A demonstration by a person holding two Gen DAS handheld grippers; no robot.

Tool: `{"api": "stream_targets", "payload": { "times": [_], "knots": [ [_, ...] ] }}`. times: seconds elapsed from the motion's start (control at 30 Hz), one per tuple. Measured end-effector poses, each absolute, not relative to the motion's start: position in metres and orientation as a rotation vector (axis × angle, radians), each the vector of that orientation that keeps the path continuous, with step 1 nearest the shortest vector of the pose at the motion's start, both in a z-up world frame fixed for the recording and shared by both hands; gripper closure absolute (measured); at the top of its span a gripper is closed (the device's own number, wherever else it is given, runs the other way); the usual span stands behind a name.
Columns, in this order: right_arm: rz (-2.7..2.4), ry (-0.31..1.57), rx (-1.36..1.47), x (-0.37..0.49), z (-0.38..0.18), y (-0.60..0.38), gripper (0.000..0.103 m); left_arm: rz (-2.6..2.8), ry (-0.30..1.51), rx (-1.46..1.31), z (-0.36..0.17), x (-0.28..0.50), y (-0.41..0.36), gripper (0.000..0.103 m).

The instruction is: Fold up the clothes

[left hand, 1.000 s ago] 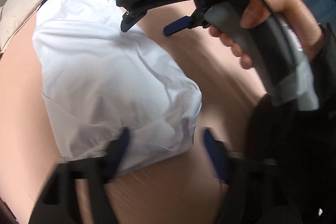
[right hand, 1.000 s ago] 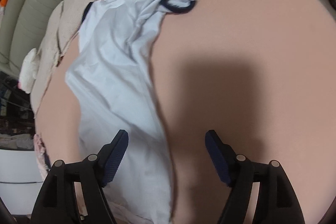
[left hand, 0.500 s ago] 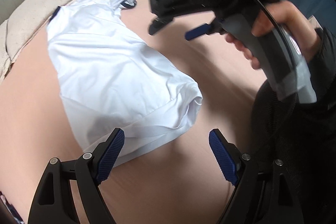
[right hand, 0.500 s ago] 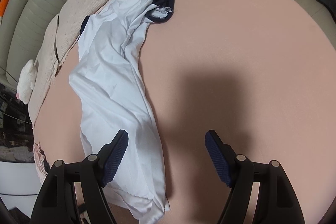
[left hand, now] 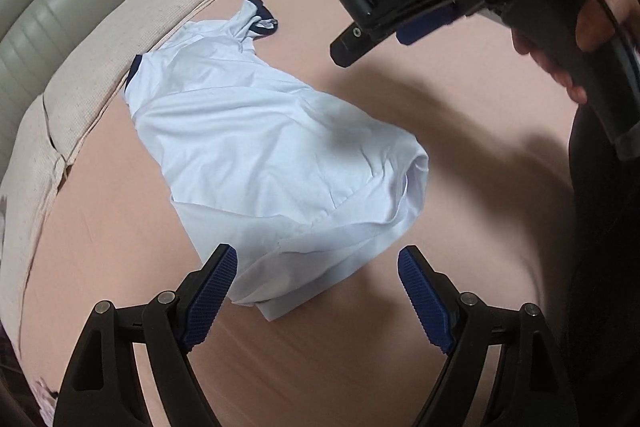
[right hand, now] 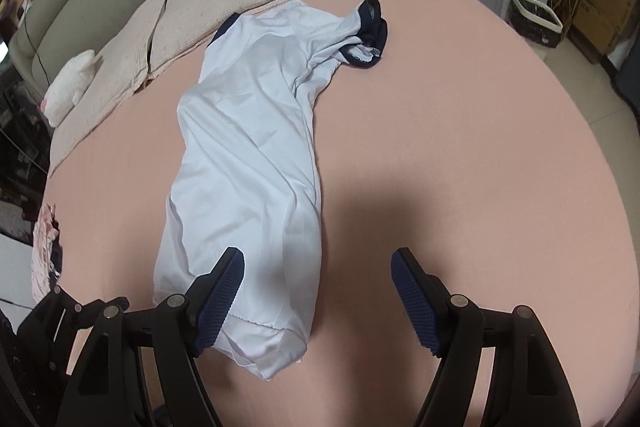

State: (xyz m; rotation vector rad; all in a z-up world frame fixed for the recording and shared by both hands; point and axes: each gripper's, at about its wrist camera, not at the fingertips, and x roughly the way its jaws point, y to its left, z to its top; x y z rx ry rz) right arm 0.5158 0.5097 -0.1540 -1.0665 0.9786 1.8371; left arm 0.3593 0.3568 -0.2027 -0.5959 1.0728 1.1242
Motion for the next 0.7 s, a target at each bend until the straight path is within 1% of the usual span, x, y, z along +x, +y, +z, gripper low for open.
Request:
{"api": "stream_targets", "payload": {
  "times": [0.13, 0.27, 0.4, 0.53, 0.7],
  "knots": [
    [1.804, 0.933, -1.163, 0.502, -0.171, 0.502, 0.027, 1.122, 1.058, -0.625, -0.211, 0.350, 0.365, 0.020],
    [1.764, 0.962, -1.198, 0.494, -0.192, 0.502, 0.027, 1.121, 1.035, -0.668, -0.218, 0.328, 0.376, 0.020],
    [1.745, 0.913, -1.286, 0.479, -0.211, 0.505, 0.027, 1.152, 1.081, -0.692, -0.233, 0.305, 0.385, 0.020],
    [1.677, 0.898, -1.388, 0.476, -0.234, 0.506, 0.027, 1.162, 1.092, -0.774, -0.251, 0.291, 0.395, 0.020],
    [1.622, 0.882, -1.436, 0.485, -0.237, 0.505, 0.027, 1.154, 1.142, -0.791, -0.270, 0.293, 0.396, 0.020]
  ]
}}
